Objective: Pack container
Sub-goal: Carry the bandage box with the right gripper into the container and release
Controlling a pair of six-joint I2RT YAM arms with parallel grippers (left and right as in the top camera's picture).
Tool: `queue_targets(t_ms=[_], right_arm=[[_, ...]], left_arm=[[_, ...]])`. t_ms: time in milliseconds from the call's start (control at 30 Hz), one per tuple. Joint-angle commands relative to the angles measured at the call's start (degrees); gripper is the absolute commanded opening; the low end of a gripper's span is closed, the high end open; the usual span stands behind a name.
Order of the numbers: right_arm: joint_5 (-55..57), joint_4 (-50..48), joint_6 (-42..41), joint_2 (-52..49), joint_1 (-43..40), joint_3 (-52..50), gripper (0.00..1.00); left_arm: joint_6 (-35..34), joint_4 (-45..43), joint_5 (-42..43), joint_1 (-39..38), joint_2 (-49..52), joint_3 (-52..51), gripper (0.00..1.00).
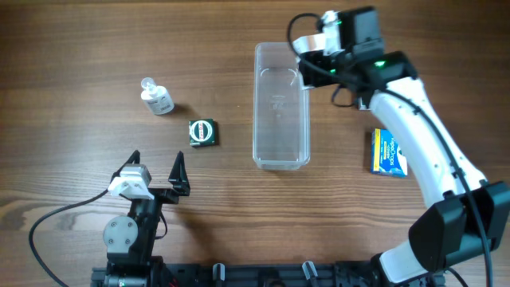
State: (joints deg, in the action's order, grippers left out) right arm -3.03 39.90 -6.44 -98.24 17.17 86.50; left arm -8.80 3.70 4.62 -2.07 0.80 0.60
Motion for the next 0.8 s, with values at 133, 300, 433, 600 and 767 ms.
queue_targets(t_ms=[133,300,433,600,767], right_arm=[[14.62,-2.27,-14.64,-4.94,9.75,0.63,0.77],[14.64,-7.08,-15.8,-11.8,10.8,0.5,0.77],[14.62,-9.31,-16.09,-14.29,10.8,0.5,0.76],[14.6,-11.43,-17.81,-17.22,10.8,0.48,0.76],[14.58,-12.15,-17.79,-20.26,11.06,0.48,0.76]], left_arm=[[1.11,0.24,0.92,0.48,-0.42,-0.26,1.0],[1.11,0.24,0.92,0.46,-0.42,-0.26,1.0],[1.11,0.24,0.92,0.48,-0.42,-0.26,1.0],[1.11,0.24,0.92,0.46,-0.42,-0.26,1.0],[1.11,0.24,0.92,0.46,-0.42,-0.26,1.0]])
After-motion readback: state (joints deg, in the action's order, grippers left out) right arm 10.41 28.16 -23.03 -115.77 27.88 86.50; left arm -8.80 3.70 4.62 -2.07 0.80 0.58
